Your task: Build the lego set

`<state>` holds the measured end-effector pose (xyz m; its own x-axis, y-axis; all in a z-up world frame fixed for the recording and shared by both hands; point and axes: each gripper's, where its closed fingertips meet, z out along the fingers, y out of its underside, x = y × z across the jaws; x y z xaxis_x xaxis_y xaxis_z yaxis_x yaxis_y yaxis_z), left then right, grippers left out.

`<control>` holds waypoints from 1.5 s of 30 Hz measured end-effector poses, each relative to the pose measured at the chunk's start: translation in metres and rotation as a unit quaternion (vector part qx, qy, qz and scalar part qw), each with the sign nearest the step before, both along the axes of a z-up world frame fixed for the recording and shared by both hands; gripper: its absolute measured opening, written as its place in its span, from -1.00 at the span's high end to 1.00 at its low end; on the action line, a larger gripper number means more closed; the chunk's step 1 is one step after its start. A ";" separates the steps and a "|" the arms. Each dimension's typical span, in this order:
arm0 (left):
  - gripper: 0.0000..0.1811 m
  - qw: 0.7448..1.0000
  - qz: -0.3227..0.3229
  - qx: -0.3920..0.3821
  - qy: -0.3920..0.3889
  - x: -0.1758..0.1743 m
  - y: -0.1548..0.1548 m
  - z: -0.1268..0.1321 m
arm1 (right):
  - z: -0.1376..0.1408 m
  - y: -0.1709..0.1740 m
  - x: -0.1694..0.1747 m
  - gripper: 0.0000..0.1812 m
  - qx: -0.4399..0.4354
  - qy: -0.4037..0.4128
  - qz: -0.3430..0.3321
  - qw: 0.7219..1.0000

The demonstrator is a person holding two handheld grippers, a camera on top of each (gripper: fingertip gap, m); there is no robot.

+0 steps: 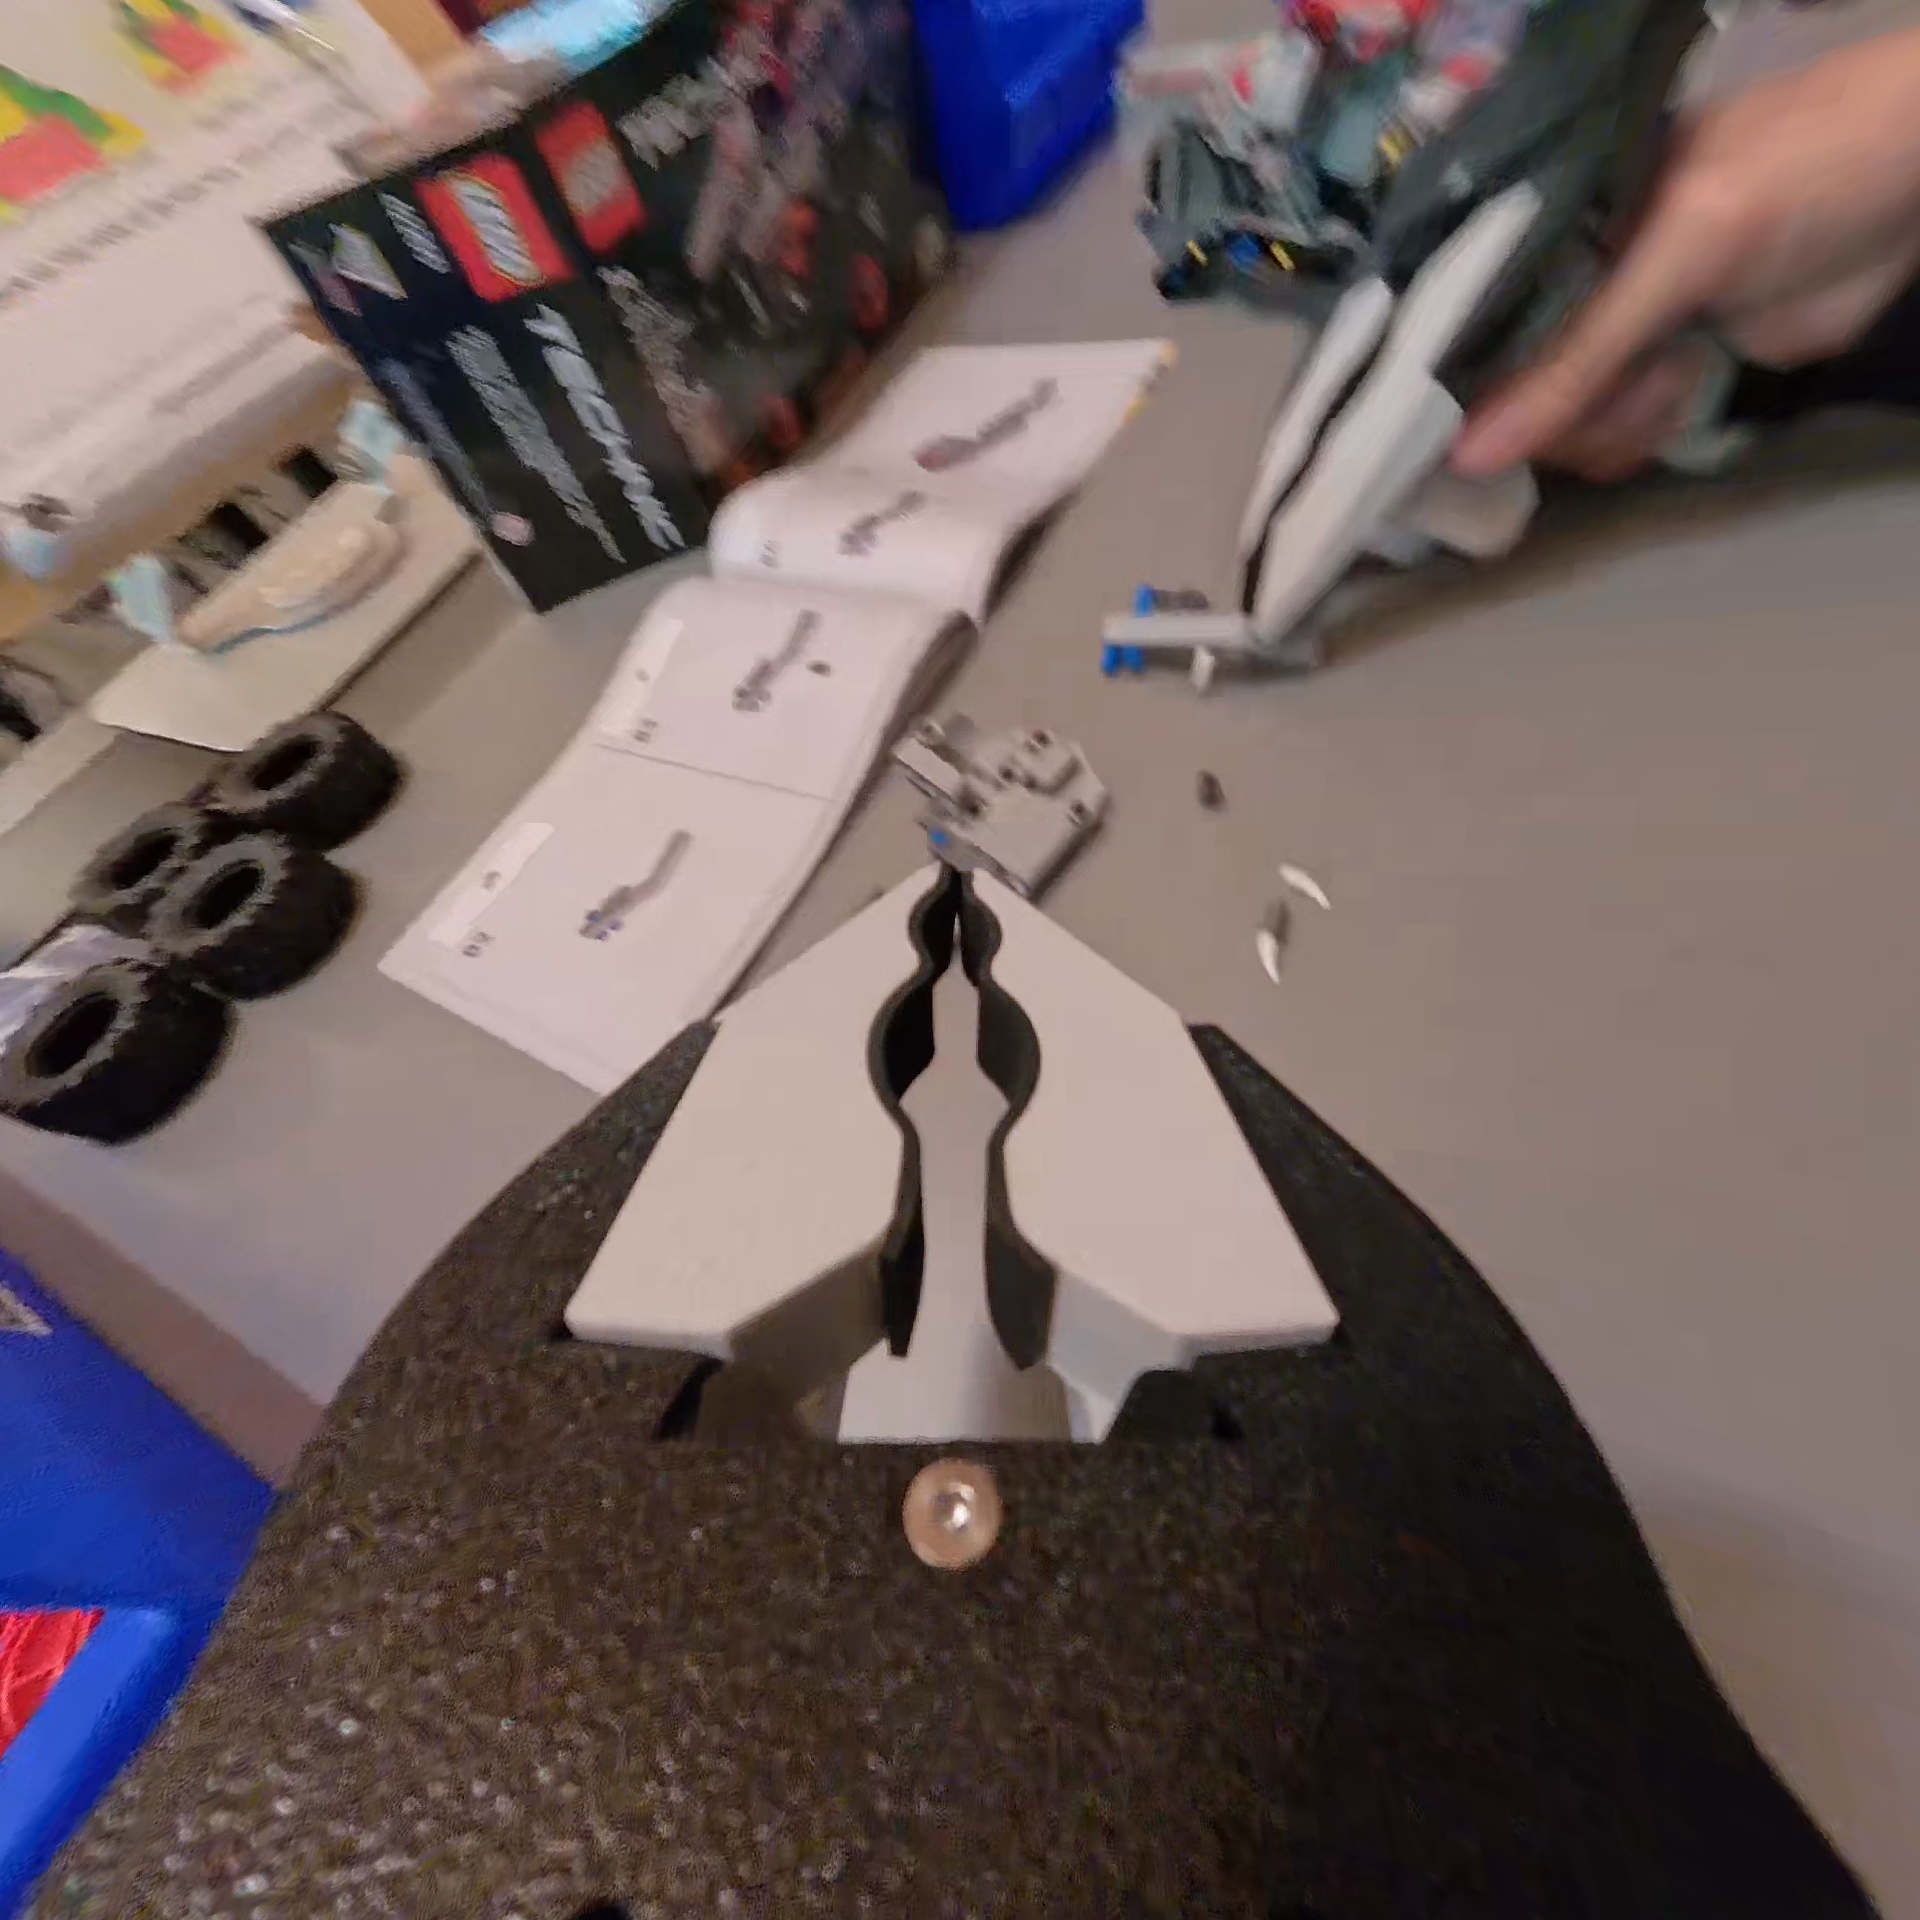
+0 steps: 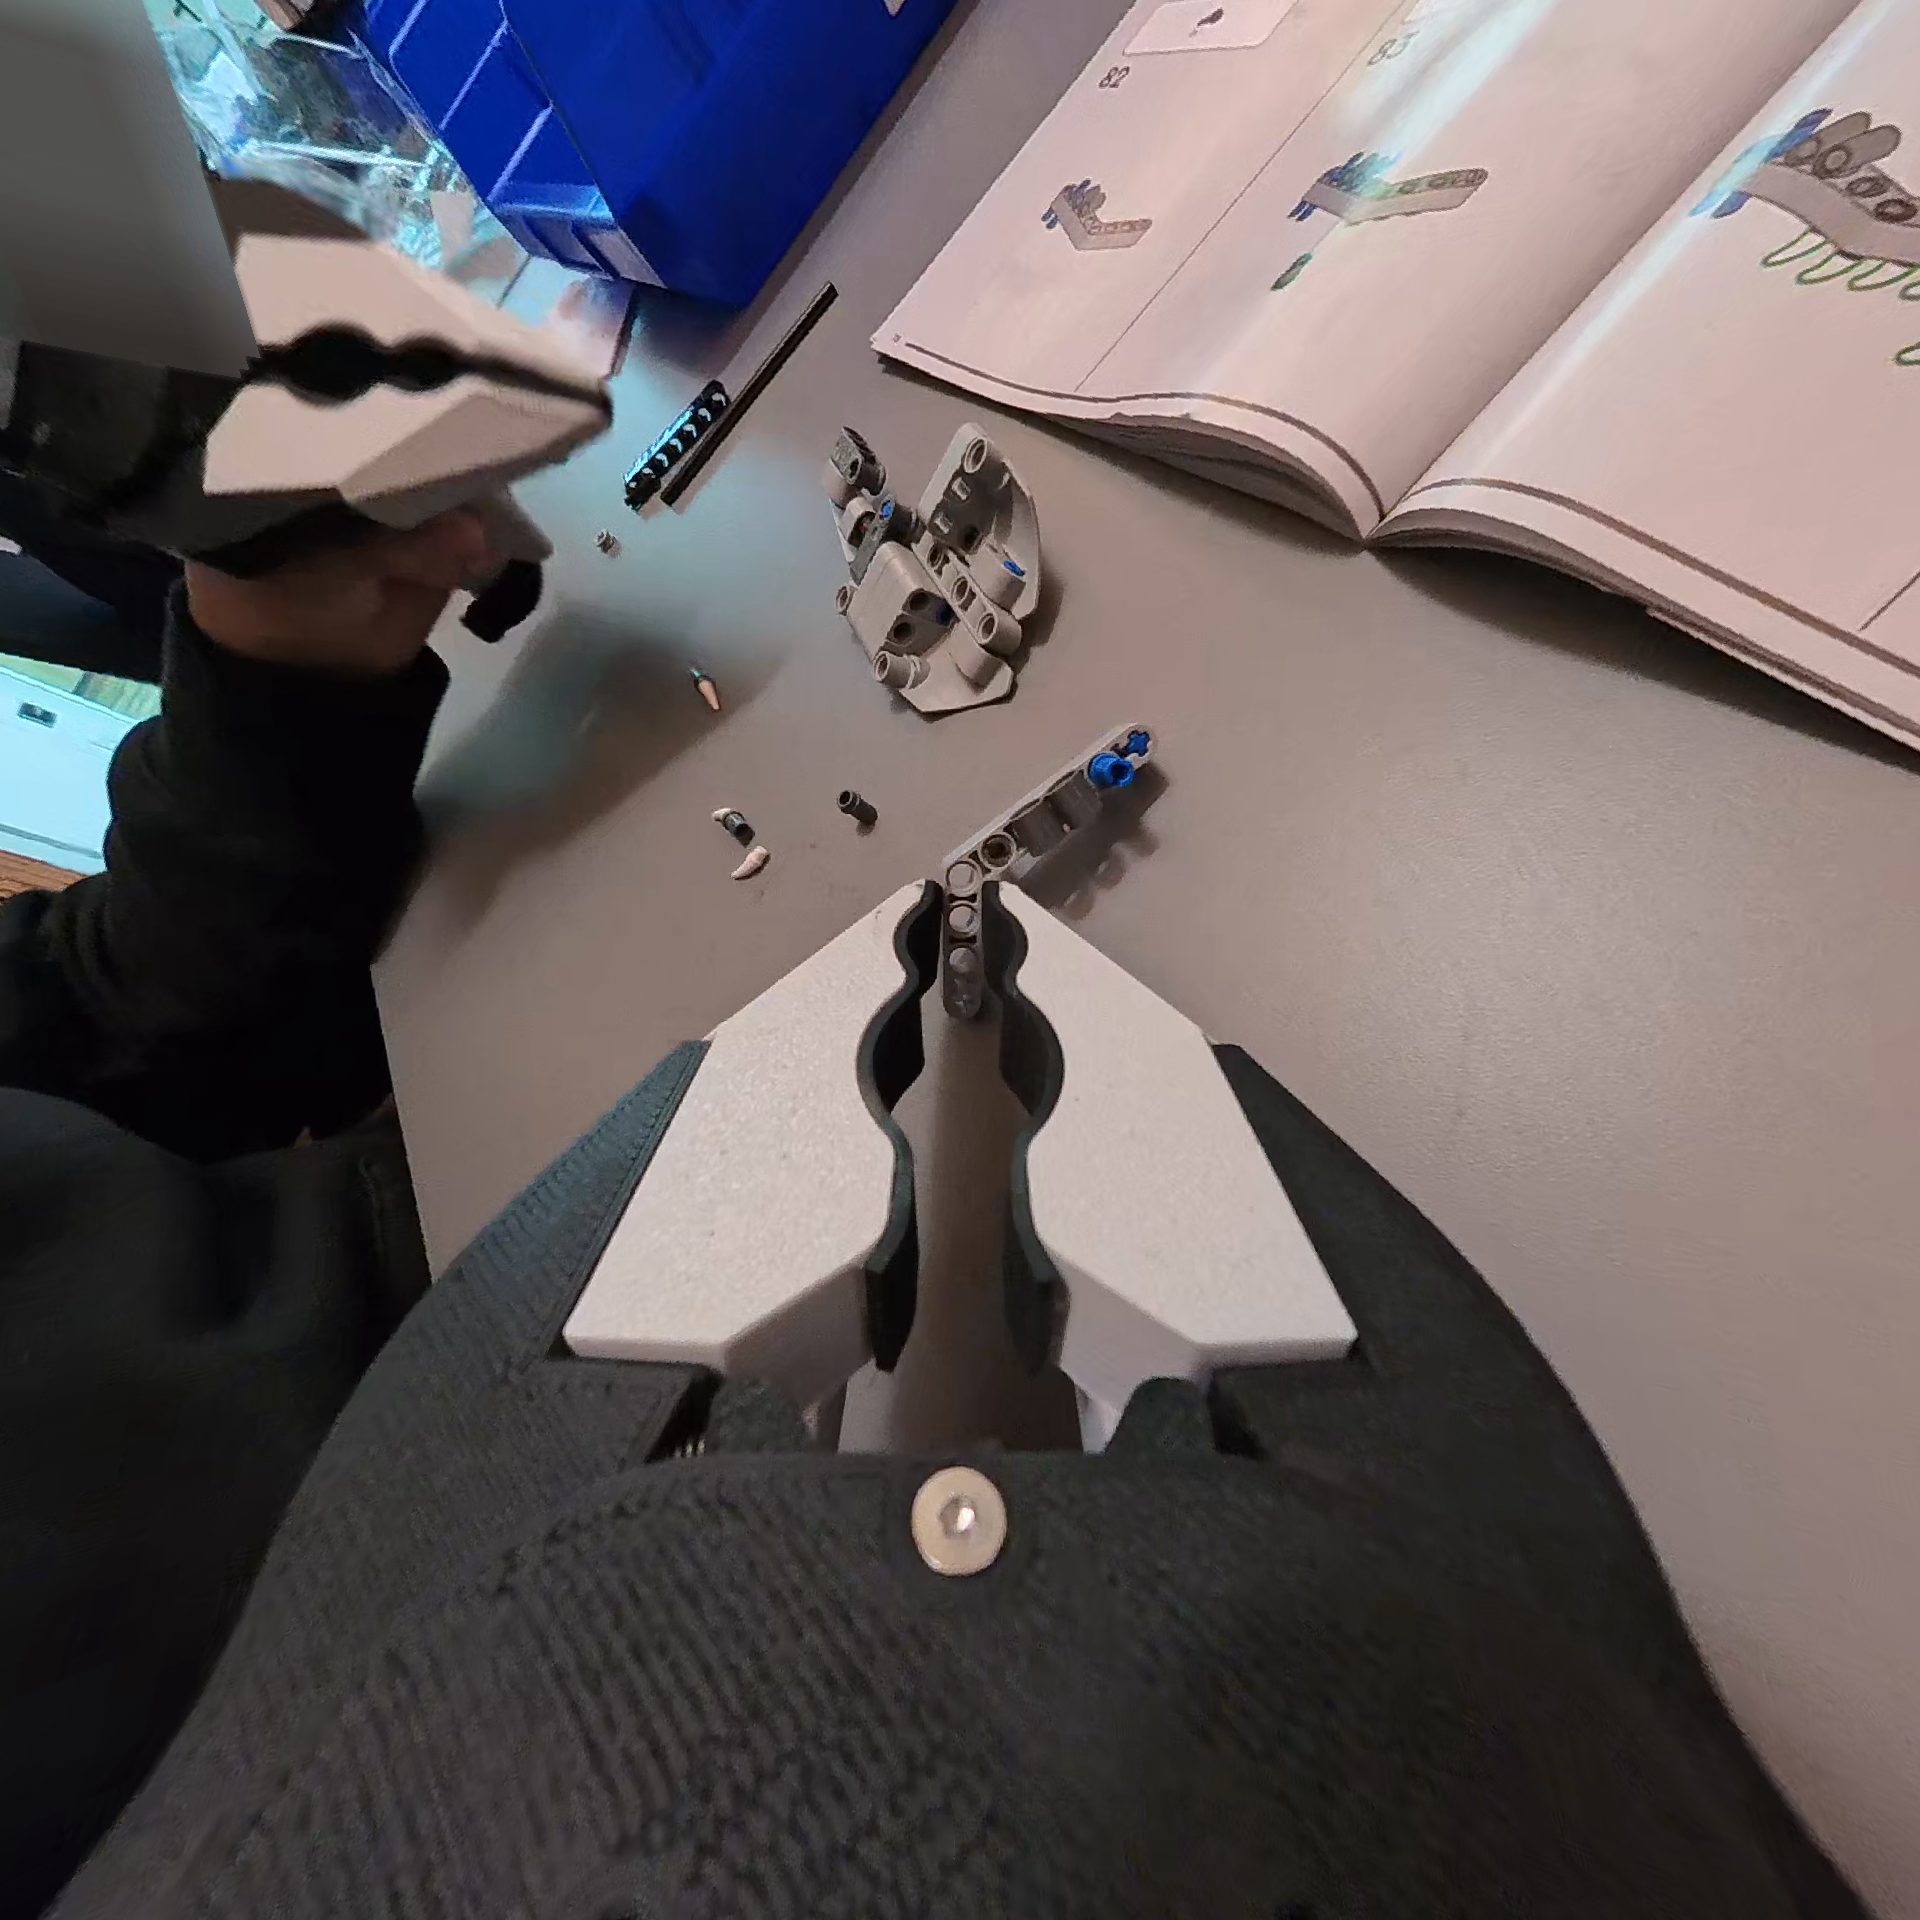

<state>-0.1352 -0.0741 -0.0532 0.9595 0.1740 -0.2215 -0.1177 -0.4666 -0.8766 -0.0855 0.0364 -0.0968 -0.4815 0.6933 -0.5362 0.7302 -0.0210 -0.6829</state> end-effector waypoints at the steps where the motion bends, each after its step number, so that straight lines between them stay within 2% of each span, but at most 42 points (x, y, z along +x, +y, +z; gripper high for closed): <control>1: 1.00 0.999 -0.019 -0.028 -0.004 0.006 -0.006 -0.008 | 0.000 0.000 0.000 0.93 0.000 0.000 -0.001 1.000; 5: 0.92 0.990 -0.050 -0.124 -0.032 0.019 -0.029 -0.040 | -0.001 -0.001 0.001 0.94 -0.002 -0.004 0.005 1.000; 9: 0.88 0.983 -0.065 -0.169 -0.031 0.025 -0.028 -0.057 | -0.002 -0.007 0.005 0.93 -0.003 -0.011 0.029 1.000; 14: 0.98 0.980 -0.075 -0.182 -0.030 0.024 -0.021 -0.059 | 0.003 -0.008 0.011 0.65 0.007 0.017 0.044 0.999; 17: 0.98 0.979 -0.085 -0.170 0.067 0.019 -0.011 -0.045 | 0.002 0.005 0.016 0.39 0.046 0.021 0.034 0.998; 20: 0.98 0.964 -0.153 -0.067 0.206 0.048 0.020 -0.002 | 0.018 0.018 0.018 0.36 0.091 0.062 0.016 0.994; 22: 0.98 0.949 -0.182 -0.012 0.256 0.071 0.038 0.024 | 0.044 -0.002 0.028 0.41 0.040 0.102 0.061 0.992; 24: 0.98 0.929 -0.213 0.024 0.303 0.093 0.051 0.043 | 0.076 -0.028 0.046 0.59 -0.068 0.127 0.123 0.982; 26: 0.98 0.915 -0.231 0.033 0.329 0.105 0.059 0.053 | 0.100 -0.041 0.059 0.88 -0.178 0.122 0.165 0.962; 28: 0.98 0.906 -0.231 0.035 0.352 0.109 0.065 0.058 | 0.112 -0.045 0.064 1.00 -0.247 0.115 0.177 0.946; 32: 0.98 0.897 -0.220 0.018 0.382 0.105 0.069 0.056 | 0.109 -0.046 0.062 1.00 -0.245 0.111 0.165 0.949; 37: 0.98 0.895 -0.211 0.004 0.392 0.101 0.069 0.050 | 0.101 -0.040 0.057 1.00 -0.198 0.122 0.148 0.961; 39: 0.98 0.896 -0.209 0.011 0.393 0.101 0.068 0.052 | 0.097 -0.030 0.048 0.78 -0.169 0.129 0.113 0.971; 40: 0.98 0.896 -0.211 0.014 0.389 0.103 0.069 0.053 | 0.095 -0.028 0.046 0.75 -0.160 0.132 0.108 0.972; 45: 0.98 0.894 -0.202 0.009 0.401 0.100 0.070 0.053 | 0.098 -0.038 0.052 1.00 -0.179 0.133 0.132 0.966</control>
<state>-0.0349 -0.0041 -0.0003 0.4790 -0.1402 -0.8665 -0.8670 -0.2303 -0.4420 -0.0332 -0.0014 0.0014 -0.7694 0.3210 -0.5523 0.5427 -0.1275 -0.8302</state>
